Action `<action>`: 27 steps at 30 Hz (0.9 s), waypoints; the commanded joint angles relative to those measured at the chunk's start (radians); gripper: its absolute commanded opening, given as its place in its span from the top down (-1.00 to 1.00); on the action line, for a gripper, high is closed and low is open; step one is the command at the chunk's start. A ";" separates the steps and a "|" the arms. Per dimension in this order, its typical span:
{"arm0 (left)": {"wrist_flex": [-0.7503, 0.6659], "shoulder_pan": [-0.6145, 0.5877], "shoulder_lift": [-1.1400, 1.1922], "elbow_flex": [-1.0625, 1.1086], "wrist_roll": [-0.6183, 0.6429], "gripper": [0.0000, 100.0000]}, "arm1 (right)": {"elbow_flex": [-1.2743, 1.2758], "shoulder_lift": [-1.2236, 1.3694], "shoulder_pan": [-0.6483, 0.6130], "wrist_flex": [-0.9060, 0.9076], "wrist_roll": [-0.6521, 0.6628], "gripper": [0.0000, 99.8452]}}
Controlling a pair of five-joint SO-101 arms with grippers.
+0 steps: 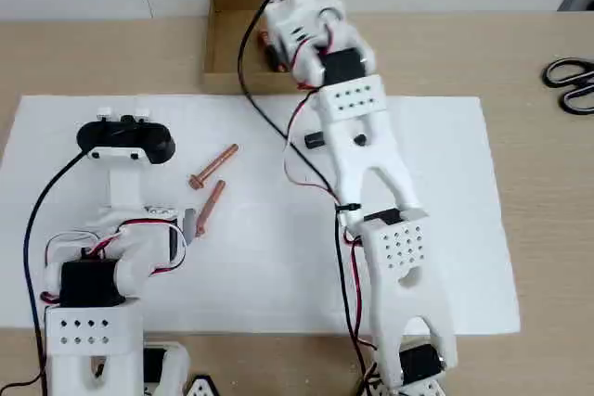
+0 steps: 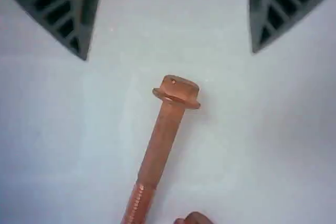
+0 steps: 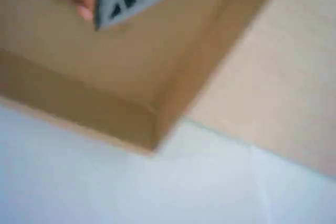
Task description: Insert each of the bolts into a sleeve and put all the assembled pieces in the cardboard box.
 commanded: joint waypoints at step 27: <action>0.002 -0.003 -0.011 -0.007 -0.008 0.62 | -0.437 -0.016 0.160 0.809 -0.147 0.61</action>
